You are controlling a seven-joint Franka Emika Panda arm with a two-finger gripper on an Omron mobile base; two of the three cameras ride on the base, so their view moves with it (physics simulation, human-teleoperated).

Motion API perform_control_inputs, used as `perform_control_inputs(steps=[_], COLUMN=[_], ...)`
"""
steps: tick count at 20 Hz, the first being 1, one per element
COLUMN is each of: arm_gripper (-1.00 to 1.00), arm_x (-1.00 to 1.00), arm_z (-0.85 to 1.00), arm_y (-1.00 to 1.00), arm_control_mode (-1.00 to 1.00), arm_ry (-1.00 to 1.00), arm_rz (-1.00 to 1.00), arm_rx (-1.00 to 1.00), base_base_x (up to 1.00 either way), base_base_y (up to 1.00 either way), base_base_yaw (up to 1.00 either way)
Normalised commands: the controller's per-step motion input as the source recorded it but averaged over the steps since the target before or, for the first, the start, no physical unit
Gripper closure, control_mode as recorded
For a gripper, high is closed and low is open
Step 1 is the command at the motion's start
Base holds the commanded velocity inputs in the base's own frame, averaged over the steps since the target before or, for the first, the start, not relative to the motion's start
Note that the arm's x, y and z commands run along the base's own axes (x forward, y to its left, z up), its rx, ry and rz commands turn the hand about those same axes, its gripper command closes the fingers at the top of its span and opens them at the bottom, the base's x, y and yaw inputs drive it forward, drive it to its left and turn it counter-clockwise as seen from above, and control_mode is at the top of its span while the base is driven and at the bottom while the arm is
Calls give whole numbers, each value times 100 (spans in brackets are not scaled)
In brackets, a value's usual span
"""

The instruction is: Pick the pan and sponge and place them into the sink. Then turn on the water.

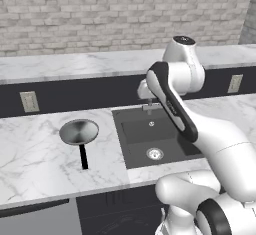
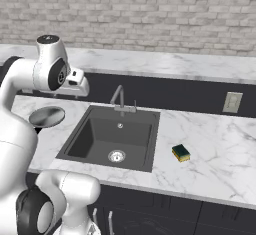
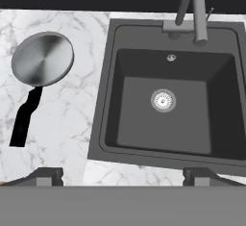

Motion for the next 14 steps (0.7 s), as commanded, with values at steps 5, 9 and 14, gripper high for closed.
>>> perform_control_inputs(steps=[5,9,14], arm_gripper=[-100,-100,-100], arm_x=[0,0,0], arm_z=[-10,-10,-11], arm_y=[26,24,20], arm_control_mode=[-100,-100,-100], arm_ry=[0,3,5], arm_rz=[-2,-1,0], arm_rx=[1,0,0], base_base_x=[0,0,0], base_base_y=[0,0,0], base_base_yaw=[0,0,0])
